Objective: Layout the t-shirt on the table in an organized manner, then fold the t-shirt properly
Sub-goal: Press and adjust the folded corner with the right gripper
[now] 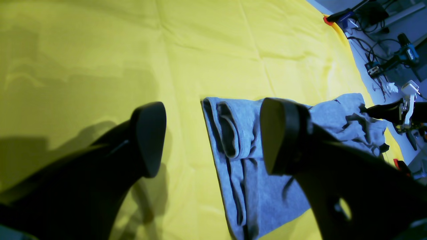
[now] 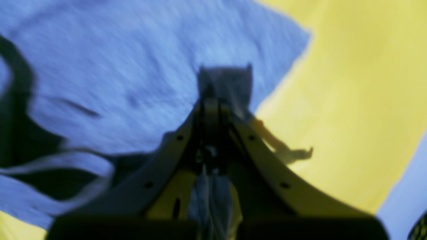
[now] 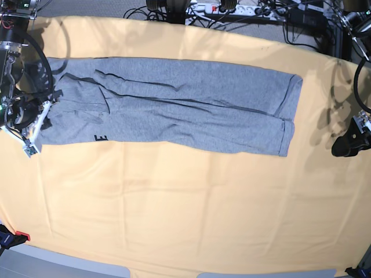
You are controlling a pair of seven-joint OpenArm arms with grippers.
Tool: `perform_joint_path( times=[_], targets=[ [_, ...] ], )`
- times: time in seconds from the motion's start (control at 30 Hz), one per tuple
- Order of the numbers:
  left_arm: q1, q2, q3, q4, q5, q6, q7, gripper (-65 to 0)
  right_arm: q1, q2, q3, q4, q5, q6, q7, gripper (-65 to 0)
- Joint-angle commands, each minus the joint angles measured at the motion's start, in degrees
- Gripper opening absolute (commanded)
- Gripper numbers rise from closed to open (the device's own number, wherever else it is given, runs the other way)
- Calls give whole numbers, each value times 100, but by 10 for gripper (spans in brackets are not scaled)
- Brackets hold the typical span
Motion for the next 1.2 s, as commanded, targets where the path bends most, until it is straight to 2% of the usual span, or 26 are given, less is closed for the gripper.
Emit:
perform_joint_path(
  times=[0.0, 0.2, 0.37, 0.43, 0.53, 0.6, 0.67, 0.77, 0.83, 0.97, 1.0, 1.17],
  targets=[
    [-94, -157, -42, 83, -140, -28, -101, -197, 90, 129, 33, 87, 39, -42, -26, -650],
    [-94, -164, -44, 83, -142, -28, -101, -197, 98, 175, 101, 170, 9, -35, 227, -650],
    [-94, -162, -44, 83, -162, -28, -101, -197, 90, 173, 863, 802, 208, -83, 216, -650],
    [-96, -164, -44, 83, -162, -28, -101, -197, 48, 170, 1340, 994, 866, 17, 216, -650],
    [-94, -164, -170, 83, -188, -28, -101, -208, -114, 149, 1945, 1051, 2214, 343, 216, -650],
    [-68, -164, -363, 83, -428, -28, -101, -225, -297, 103, 2133, 1051, 2988, 503, 219, -650],
    [22, -164, -560, 83, -486, -28, -101, -237, -470, 2, 2131, 1051, 3436, 765, 170, -650],
    [219, -160, -804, 83, -486, -28, -101, -237, -649, -282, 2090, 1049, 3405, 1033, 151, -650],
    [404, -162, -901, 83, -486, -28, -101, -237, -728, -455, 2090, 1047, 3178, 1033, 184, -650],
    [850, -160, -949, 83, -486, -28, -101, -236, -872, -691, 2090, 1038, 2522, 1033, 649, -650],
    [940, -160, -946, 83, -486, -28, -101, -236, -870, -734, 2090, 999, 2376, 1033, 741, -650],
    [1082, -155, -946, 83, -486, -28, -101, -234, -852, -765, 2085, 269, 2391, 1033, 988, -650]
  ],
)
